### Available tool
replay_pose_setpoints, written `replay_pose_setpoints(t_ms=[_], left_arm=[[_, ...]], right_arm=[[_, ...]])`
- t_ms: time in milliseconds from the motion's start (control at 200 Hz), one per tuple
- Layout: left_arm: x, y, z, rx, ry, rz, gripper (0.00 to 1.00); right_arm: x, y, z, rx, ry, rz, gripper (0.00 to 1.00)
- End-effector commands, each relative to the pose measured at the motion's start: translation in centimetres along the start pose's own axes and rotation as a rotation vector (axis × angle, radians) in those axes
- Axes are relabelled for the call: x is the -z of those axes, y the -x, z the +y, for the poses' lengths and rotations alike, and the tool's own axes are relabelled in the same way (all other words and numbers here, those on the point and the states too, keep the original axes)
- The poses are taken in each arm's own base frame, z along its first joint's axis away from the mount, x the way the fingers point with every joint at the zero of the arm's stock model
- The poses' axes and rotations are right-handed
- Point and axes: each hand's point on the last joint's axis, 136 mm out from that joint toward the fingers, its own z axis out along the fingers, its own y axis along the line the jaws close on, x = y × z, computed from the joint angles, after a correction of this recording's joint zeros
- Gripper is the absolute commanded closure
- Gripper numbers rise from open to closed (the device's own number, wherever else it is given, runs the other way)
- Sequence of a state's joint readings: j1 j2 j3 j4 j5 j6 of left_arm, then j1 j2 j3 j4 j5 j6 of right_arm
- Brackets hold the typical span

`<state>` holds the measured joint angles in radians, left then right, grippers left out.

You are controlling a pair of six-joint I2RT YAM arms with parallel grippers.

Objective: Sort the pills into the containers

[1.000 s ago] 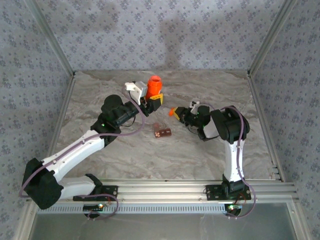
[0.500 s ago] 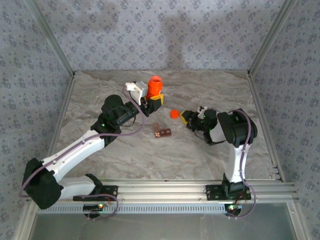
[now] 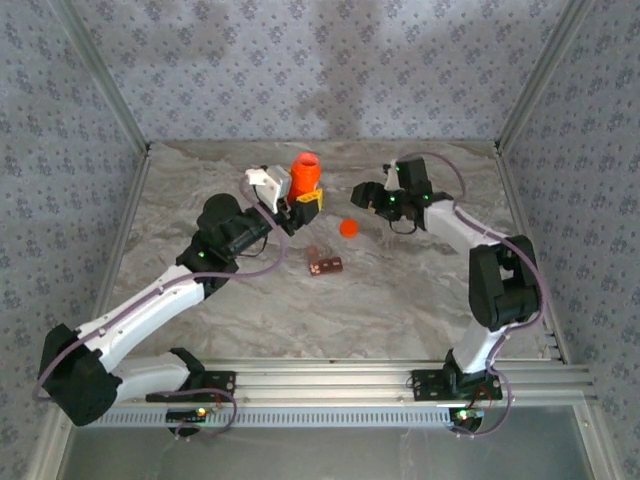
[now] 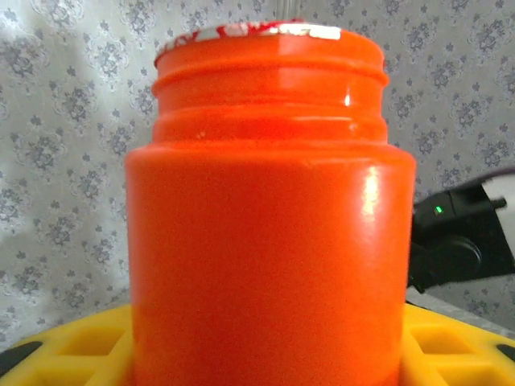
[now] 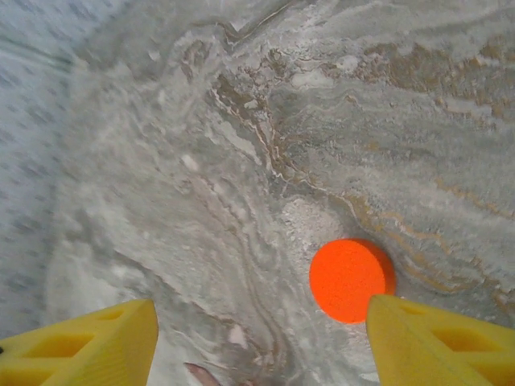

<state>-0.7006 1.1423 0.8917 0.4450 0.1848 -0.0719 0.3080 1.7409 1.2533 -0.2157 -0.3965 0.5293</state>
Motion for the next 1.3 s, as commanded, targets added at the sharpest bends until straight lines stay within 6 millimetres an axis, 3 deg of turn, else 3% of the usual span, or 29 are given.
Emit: replay_pose_setpoints(t_ms=[0,185,400,849,1294], left_arm=[[1.2,2.1,0.5,-0.041,0.035,-0.072,1.00],[2.1,2.4,1.2,-0.050,0.063,-0.087,1.00],[2.7,2.4,1.8,-0.050,0.077,-0.091,1.00],[2.9,2.2,2.1,-0.045,0.083,-0.090,1.00],[2.2,2.0,2.2,-0.036,0.074,-0.085,1.00]], right_arm=[[-0.6,-6.7,-5.0,0.155,-0.299,0.325,0.29],[-2.9,-7.3,-4.6,0.336,-0.453,0.419,0.28],[-5.0,-8.5,-4.6,0.377,-0.497,0.486,0.28],[-7.7,-7.2,-4.6,0.382,-0.509,0.479,0.29],[-8.1,-5.9,-5.3,0.372,-0.516,0.469,0.32]])
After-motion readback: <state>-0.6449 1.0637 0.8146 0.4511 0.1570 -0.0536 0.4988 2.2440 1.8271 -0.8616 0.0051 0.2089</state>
